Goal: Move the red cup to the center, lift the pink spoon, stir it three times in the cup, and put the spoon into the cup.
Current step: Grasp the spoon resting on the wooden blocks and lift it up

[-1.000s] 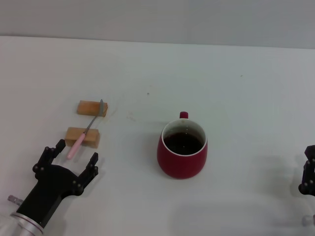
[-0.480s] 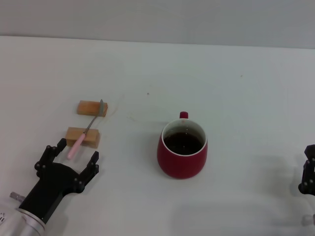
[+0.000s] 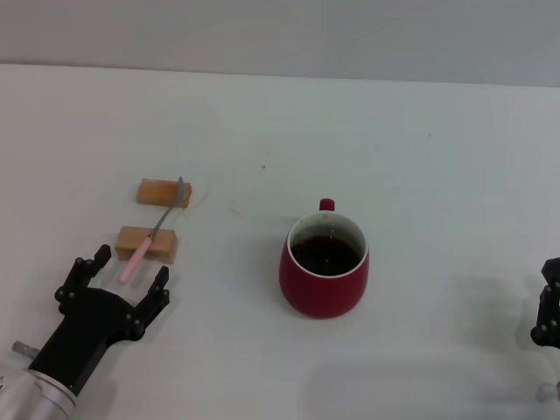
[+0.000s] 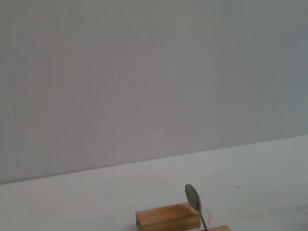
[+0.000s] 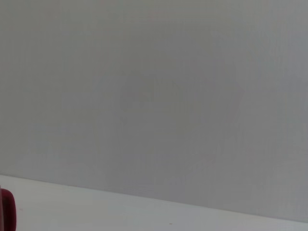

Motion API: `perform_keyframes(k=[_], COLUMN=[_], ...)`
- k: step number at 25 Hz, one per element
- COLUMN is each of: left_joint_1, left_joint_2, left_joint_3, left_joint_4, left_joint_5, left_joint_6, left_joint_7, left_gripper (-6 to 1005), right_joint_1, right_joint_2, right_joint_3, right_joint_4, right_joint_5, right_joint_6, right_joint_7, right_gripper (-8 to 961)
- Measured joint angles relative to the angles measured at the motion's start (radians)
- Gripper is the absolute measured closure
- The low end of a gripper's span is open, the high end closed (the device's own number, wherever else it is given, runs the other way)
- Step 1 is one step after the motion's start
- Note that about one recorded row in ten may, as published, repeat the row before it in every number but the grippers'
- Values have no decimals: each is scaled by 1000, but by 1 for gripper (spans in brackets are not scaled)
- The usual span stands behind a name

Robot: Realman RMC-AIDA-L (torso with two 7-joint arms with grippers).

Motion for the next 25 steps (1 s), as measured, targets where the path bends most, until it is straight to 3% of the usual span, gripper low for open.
perform_keyframes(k=[15,25], left_joint_1=[5,4], left_joint_2=[0,0], left_joint_3=[1,1], left_joint_4=[0,0], left_joint_5=[0,0], left_joint_6=[-4,-11], left_joint_7=[0,0], left_gripper=[270,265], right_joint_1=[-1,-1], right_joint_2=[0,0], right_joint_3=[0,-12], right_joint_4=[0,0], right_joint_5=[0,1], right_joint_6=[0,0], right_joint_7=[3,3], right_gripper=[953,954])
